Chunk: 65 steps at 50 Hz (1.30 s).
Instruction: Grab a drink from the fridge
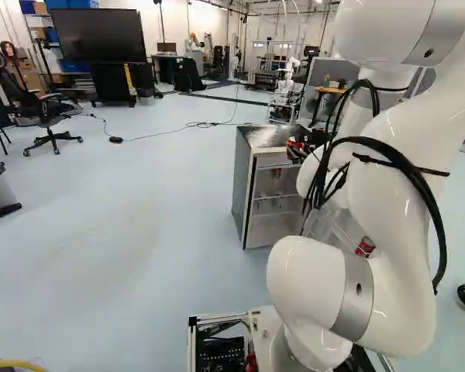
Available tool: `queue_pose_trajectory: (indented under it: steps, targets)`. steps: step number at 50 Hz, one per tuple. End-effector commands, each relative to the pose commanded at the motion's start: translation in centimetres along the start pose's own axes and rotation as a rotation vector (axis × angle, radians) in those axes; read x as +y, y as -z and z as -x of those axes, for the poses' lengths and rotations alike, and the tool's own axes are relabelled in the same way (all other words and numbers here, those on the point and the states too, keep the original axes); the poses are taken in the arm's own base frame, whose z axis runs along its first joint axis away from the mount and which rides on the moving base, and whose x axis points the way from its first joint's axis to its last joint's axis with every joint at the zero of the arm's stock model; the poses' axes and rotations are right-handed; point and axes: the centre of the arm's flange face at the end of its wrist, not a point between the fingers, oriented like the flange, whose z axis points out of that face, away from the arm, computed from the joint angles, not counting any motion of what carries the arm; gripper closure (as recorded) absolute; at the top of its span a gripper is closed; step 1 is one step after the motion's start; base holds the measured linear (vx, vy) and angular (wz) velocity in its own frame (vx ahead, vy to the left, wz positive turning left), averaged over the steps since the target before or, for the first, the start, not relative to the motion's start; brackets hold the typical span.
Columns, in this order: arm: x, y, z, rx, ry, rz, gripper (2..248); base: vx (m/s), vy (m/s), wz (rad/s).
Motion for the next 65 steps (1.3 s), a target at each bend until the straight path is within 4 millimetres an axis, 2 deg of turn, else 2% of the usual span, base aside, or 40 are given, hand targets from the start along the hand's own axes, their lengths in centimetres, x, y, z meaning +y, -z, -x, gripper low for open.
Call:
queue_pose_trajectory:
  steps: [14,65]
  targets:
    - [0.3,-2.2,-0.8,0.030,0.016,-0.015,160,0.000,0.000,0.000]
    - [1.1,-10.8,0.0,0.084,0.043,-0.068,160,0.000,0.000,0.000]
